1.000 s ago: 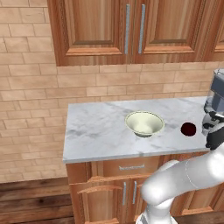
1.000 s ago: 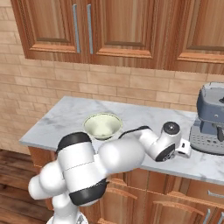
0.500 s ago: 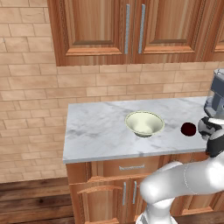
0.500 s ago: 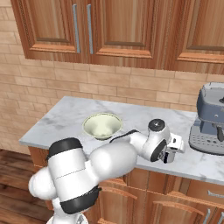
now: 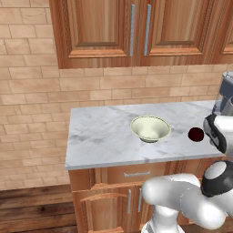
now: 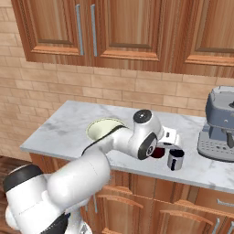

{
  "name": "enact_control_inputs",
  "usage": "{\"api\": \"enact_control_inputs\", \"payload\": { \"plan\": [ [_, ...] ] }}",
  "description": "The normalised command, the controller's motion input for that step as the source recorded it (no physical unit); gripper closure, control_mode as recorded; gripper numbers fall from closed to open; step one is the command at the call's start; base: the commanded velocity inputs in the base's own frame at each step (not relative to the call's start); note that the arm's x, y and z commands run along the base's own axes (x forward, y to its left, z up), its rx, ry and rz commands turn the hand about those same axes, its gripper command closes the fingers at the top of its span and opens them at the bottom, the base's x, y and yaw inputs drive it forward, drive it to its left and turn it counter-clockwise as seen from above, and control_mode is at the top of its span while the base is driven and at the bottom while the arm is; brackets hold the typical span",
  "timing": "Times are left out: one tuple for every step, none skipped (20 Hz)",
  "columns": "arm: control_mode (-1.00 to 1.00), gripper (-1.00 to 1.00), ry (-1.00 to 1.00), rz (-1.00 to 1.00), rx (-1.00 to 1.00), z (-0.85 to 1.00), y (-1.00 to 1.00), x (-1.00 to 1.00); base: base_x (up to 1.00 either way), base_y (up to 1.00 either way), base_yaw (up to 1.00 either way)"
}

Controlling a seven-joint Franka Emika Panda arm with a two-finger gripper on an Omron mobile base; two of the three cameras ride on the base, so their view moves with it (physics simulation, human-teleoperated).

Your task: Clear the mugs and bowl far away from the sink.

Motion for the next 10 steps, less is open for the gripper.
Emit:
{"api": "enact_control_inputs", "payload": {
  "plan": [
    [-1.00,-1.00,0.00,0.00,0.00,0.66,0.82,-0.83,0.00,0.00,0.00],
    [-1.00,-1.00,0.00,0.00,0.00,0.64,0.89,-0.87,0.00,0.00,0.00],
    [-1.00,-1.00,0.00,0.00,0.00,0.65,0.99,-0.87,0.00,0.00,0.00],
    [-1.00,-1.00,0.00,0.00,0.00,0.64,0.97,-0.86,0.00,0.00,0.00],
    [-1.00,-1.00,0.00,0.02,0.00,0.65,0.95,-0.86,0.00,0.00,0.00],
    [-1.00,-1.00,0.00,0.03,0.00,0.61,0.95,-0.82,0.00,0.00,0.00],
    [-1.00,-1.00,0.00,0.03,0.00,0.56,0.96,-0.83,0.00,0.00,0.00],
    [-1.00,-1.00,0.00,0.04,0.00,0.51,0.95,-0.84,0.00,0.00,0.00],
    [-1.00,-1.00,0.00,0.04,0.00,0.46,0.91,-0.84,0.00,0.00,0.00],
    [-1.00,-1.00,-0.05,0.04,0.00,0.38,0.95,-0.84,0.00,0.00,0.00]
  ]
}}
